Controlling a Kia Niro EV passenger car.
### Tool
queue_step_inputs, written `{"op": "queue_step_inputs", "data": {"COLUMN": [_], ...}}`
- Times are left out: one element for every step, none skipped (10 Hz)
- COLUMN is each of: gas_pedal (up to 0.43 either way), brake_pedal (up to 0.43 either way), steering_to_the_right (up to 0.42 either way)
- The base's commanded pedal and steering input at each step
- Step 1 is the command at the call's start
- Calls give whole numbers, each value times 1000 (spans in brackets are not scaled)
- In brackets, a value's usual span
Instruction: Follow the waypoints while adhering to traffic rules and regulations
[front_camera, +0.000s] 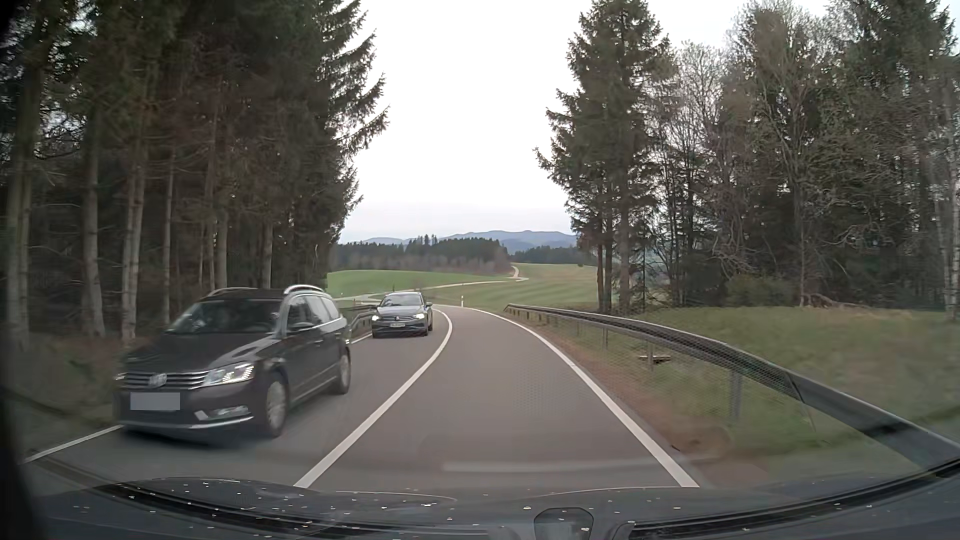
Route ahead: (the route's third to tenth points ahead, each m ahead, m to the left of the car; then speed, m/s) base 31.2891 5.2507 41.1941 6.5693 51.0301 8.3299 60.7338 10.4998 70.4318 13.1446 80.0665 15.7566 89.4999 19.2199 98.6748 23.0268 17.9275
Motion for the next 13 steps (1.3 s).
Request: {"op": "queue_step_inputs", "data": {"gas_pedal": [0, 0, 0, 0, 0, 0, 0, 0, 0, 0, 0, 0, 0], "brake_pedal": [12, 43, 116, 146, 165, 183, 195, 195, 201, 201, 207, 207, 207], "steering_to_the_right": [-24, -24, -24, -24, -24, -24, -24, -21, -16, -15, -17, -19, -23]}}
